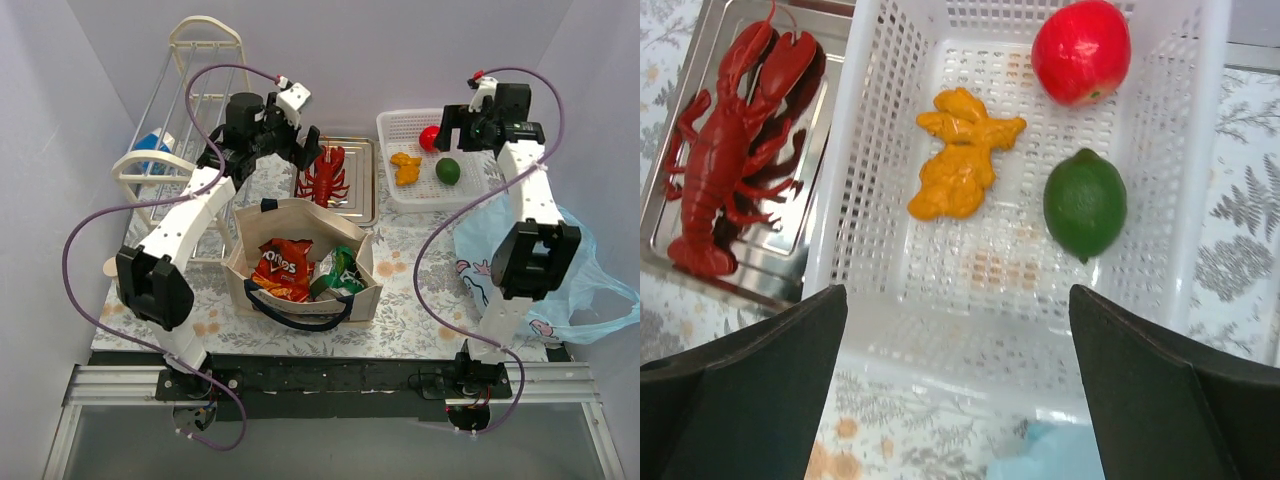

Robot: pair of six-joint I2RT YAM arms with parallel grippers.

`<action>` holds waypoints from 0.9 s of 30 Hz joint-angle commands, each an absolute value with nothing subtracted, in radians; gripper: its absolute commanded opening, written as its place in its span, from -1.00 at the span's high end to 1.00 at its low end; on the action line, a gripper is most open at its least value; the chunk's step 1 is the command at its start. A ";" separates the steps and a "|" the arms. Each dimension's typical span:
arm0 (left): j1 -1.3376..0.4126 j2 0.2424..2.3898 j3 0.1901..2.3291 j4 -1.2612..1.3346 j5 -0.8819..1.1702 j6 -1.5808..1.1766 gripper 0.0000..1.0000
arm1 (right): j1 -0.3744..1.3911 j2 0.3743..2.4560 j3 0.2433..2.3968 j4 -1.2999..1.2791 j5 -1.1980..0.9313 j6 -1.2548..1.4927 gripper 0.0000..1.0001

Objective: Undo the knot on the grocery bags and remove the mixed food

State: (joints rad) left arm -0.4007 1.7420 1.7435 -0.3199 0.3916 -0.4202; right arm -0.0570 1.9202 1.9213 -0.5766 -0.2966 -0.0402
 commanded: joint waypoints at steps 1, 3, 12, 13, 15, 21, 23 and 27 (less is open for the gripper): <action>-0.388 1.577 1.755 -0.518 0.584 -0.327 -0.86 | -0.092 1.720 1.815 -0.647 -0.406 -0.184 -0.95; -0.388 1.527 1.726 -0.621 0.613 -0.305 -0.86 | -0.092 1.654 1.766 -0.718 -0.512 -0.268 -0.85; -0.388 1.469 1.588 -0.756 0.672 -0.222 -0.87 | 0.135 1.404 1.622 -0.827 -0.830 -0.506 -0.73; -0.388 1.489 1.597 -0.782 0.675 -0.221 -0.87 | 0.155 1.385 1.594 -0.816 -0.827 -0.508 -0.73; -0.390 1.522 1.604 -0.827 0.687 -0.194 -0.87 | 0.223 1.344 1.582 -0.810 -0.827 -0.528 -0.73; -0.390 1.614 1.605 -0.897 0.698 -0.170 -0.47 | 0.478 1.301 1.563 -0.788 -0.775 -0.650 -0.64; -0.390 1.614 1.594 -0.871 0.715 -0.175 -0.23 | 0.547 1.302 1.560 -0.796 -0.732 -0.713 -0.61; -0.390 1.635 1.598 -0.868 0.793 -0.196 0.57 | 0.724 1.330 1.540 -0.876 -0.625 -0.902 -0.54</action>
